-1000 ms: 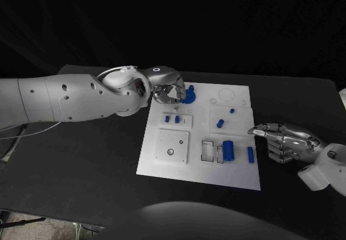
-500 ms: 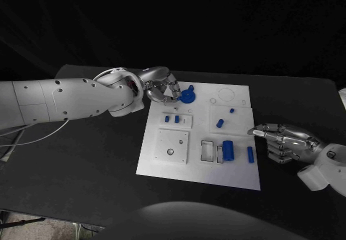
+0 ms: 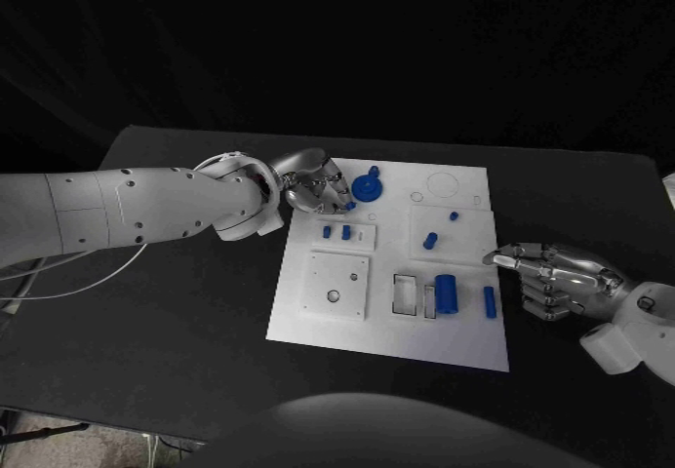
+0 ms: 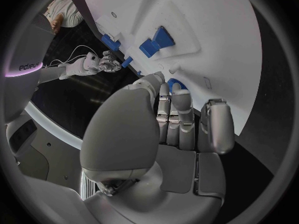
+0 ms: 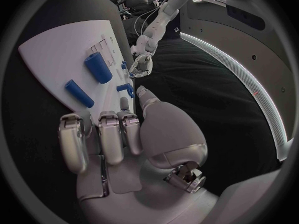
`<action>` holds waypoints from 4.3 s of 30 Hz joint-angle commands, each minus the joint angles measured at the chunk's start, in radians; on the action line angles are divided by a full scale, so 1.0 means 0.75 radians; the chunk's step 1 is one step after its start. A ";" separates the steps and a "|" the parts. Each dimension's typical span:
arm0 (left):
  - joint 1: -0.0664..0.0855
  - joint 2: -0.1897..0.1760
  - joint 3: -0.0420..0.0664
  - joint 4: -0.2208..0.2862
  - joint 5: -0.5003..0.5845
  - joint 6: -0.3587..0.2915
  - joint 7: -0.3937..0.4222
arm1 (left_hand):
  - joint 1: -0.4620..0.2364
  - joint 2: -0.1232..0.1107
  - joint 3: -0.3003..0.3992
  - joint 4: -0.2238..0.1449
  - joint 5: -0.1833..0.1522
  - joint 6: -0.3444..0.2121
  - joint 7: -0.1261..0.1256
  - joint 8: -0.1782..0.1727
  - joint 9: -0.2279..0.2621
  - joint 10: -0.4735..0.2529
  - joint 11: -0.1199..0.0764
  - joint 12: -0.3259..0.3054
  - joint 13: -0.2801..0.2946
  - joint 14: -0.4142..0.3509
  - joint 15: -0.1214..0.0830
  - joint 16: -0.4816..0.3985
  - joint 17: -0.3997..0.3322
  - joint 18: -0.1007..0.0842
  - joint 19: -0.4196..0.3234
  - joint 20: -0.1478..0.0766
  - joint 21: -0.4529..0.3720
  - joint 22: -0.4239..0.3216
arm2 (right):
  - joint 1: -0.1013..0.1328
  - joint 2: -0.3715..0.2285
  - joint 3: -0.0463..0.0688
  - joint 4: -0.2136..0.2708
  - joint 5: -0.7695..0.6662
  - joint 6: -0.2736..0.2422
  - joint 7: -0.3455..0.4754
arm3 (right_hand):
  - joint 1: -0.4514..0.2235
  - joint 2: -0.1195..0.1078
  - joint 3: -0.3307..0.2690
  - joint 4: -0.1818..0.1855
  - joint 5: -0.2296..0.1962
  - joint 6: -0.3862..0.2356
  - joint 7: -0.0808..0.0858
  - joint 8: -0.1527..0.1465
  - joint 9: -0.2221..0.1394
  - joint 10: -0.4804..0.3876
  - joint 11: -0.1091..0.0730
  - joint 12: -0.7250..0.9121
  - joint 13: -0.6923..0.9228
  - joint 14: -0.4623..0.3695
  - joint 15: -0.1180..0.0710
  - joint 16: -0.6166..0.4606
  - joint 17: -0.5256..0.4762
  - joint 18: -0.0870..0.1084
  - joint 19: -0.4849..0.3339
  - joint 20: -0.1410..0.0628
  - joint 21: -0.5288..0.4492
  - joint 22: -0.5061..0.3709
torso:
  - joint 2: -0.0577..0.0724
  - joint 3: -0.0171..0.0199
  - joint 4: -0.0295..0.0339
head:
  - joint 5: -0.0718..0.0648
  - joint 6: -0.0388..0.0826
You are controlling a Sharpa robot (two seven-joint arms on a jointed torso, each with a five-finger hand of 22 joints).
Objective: Assemble the parts on the task board
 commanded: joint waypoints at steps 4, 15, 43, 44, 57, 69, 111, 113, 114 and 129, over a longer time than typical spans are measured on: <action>-0.015 0.004 0.001 -0.006 0.044 0.016 0.042 | 0.016 0.000 -0.016 0.002 0.010 0.002 0.000 -0.010 -0.003 -0.018 0.002 -0.007 -0.004 -0.009 0.001 -0.010 -0.004 -0.011 0.026 0.005 -0.010 0.270 | -0.003 0.001 0.000 0.004 0.001 0.018 -0.001 | 0.012 -0.004 -0.004 -0.008 0.003 0.009 0.003 -0.005 -0.002 0.139 0.004 -0.006 0.348 0.139 -0.002 0.005 0.350 -0.009 0.141 -0.006 0.006 0.351 | -0.001 0.0008 -0.0027 | 0.001 0.000; -0.021 -0.002 0.001 -0.012 0.045 0.036 0.016 | 0.023 0.001 -0.024 0.006 0.013 0.000 0.002 -0.014 -0.004 -0.025 0.003 -0.007 -0.006 -0.016 0.002 -0.015 -0.015 -0.009 0.023 0.006 -0.017 0.268 | -0.007 -0.004 -0.001 0.004 0.002 0.014 -0.003 | 0.012 -0.004 -0.004 -0.008 0.003 0.009 0.003 -0.005 -0.002 0.139 0.004 -0.006 0.348 0.139 -0.002 0.005 0.350 -0.009 0.141 -0.006 0.006 0.351 | -0.002 0.0012 -0.0027 | 0.002 0.000; 0.013 -0.014 0.006 0.032 -0.023 -0.131 0.133 | 0.107 0.019 -0.070 0.012 0.018 -0.119 0.047 -0.101 -0.042 -0.051 0.038 0.068 -0.002 -0.037 0.024 -0.016 -0.022 -0.004 0.006 0.024 -0.045 0.259 | -0.010 -0.013 -0.001 0.014 0.004 -0.014 0.007 | 0.013 -0.004 -0.004 -0.010 0.002 0.013 0.001 -0.004 -0.003 0.139 0.003 -0.006 0.348 0.139 -0.002 0.005 0.350 -0.009 0.141 -0.006 0.006 0.351 | -0.005 0.0030 -0.0057 | -0.015 0.000; 0.033 -0.014 0.006 0.042 -0.057 -0.138 0.141 | 0.117 0.021 -0.068 0.011 0.019 -0.118 0.046 -0.102 -0.043 -0.050 0.036 0.074 0.000 -0.037 0.023 -0.016 -0.022 -0.004 0.006 0.024 -0.044 0.259 | -0.010 -0.014 -0.001 0.018 0.004 -0.019 0.011 | 0.015 -0.003 -0.003 -0.012 0.003 0.016 0.001 -0.003 -0.003 0.139 0.003 -0.006 0.348 0.139 -0.002 0.005 0.350 -0.009 0.141 -0.006 0.006 0.351 | -0.006 0.0032 -0.0065 | -0.014 0.000; 0.314 0.078 0.011 0.152 -0.999 0.080 0.060 | 0.125 0.017 -0.067 0.029 -0.240 -0.050 -0.111 -0.140 -0.117 -0.037 -0.075 1.037 0.769 0.132 0.009 0.297 0.556 -0.023 0.040 0.024 0.052 0.284 | 0.036 -0.040 0.000 0.069 -0.014 -0.062 0.024 | 0.024 -0.005 -0.002 -0.020 0.003 0.025 -0.001 -0.001 -0.004 0.139 0.002 -0.006 0.348 0.139 -0.004 0.005 0.350 -0.009 0.141 -0.007 0.006 0.351 | -0.019 0.0110 -0.0227 | -0.016 0.000; 0.353 0.226 0.010 0.096 -1.319 0.508 0.041 | 0.179 -0.035 0.086 0.017 -0.264 -0.024 -0.115 -0.139 -0.126 -0.179 -0.121 0.340 0.230 0.019 0.040 0.072 0.218 -0.013 0.011 0.044 -0.001 0.269 | 0.045 -0.027 0.000 0.062 -0.018 -0.028 -0.004 | 0.027 -0.004 -0.001 -0.022 0.003 0.027 -0.001 -0.001 -0.005 0.139 0.001 -0.006 0.348 0.139 -0.004 0.005 0.350 -0.009 0.141 -0.007 0.006 0.351 | -0.017 0.0144 -0.0428 | -0.006 0.000; 0.246 0.204 0.005 0.039 -1.394 0.543 0.086 | 0.136 -0.085 0.040 0.006 -0.263 0.018 -0.106 -0.143 -0.135 -0.020 -0.117 0.125 0.015 0.099 0.016 0.113 0.307 -0.037 0.067 0.032 0.124 0.303 | 0.042 -0.016 0.000 0.052 -0.018 0.001 -0.005 | 0.029 -0.005 -0.001 -0.024 0.002 0.027 -0.002 -0.003 -0.007 0.139 0.000 -0.006 0.348 0.139 -0.004 0.005 0.350 -0.009 0.141 -0.008 0.006 0.351 | -0.015 0.0128 -0.0385 | -0.002 0.000; 0.238 0.205 0.005 0.036 -1.393 0.541 0.086 | 0.136 -0.084 0.040 0.006 -0.263 0.018 -0.106 -0.143 -0.135 -0.019 -0.117 0.124 0.015 0.099 0.016 0.113 0.306 -0.037 0.067 0.032 0.124 0.303 | 0.042 -0.017 0.000 0.052 -0.018 0.001 -0.005 | 0.029 -0.005 -0.001 -0.024 0.002 0.027 -0.002 -0.003 -0.007 0.139 0.000 -0.006 0.348 0.139 -0.004 0.005 0.350 -0.009 0.141 -0.008 0.006 0.351 | -0.015 0.0126 -0.0389 | -0.003 0.000; 0.235 0.206 0.005 0.035 -1.392 0.541 0.086 | 0.136 -0.084 0.040 0.006 -0.263 0.018 -0.106 -0.143 -0.135 -0.019 -0.117 0.124 0.015 0.099 0.016 0.113 0.306 -0.037 0.067 0.032 0.124 0.303 | 0.042 -0.017 0.000 0.052 -0.018 0.001 -0.005 | 0.029 -0.005 -0.001 -0.024 0.002 0.027 -0.002 -0.003 -0.007 0.139 0.000 -0.006 0.348 0.139 -0.004 0.005 0.350 -0.009 0.141 -0.008 0.006 0.351 | -0.015 0.0123 -0.0391 | -0.004 0.000; 0.197 0.211 0.005 0.021 -1.368 0.543 0.078 | 0.136 -0.087 0.030 0.007 -0.263 0.007 -0.103 -0.151 -0.139 -0.020 -0.113 0.108 0.002 0.092 0.014 0.102 0.294 -0.035 0.063 0.029 0.116 0.301 | 0.041 -0.019 0.000 0.053 -0.018 0.002 -0.003 | 0.029 -0.005 -0.001 -0.024 0.002 0.027 -0.002 -0.003 -0.007 0.139 0.000 -0.006 0.348 0.139 -0.004 0.005 0.350 -0.009 0.141 -0.008 0.006 0.351 | -0.016 0.0124 -0.0392 | -0.001 0.000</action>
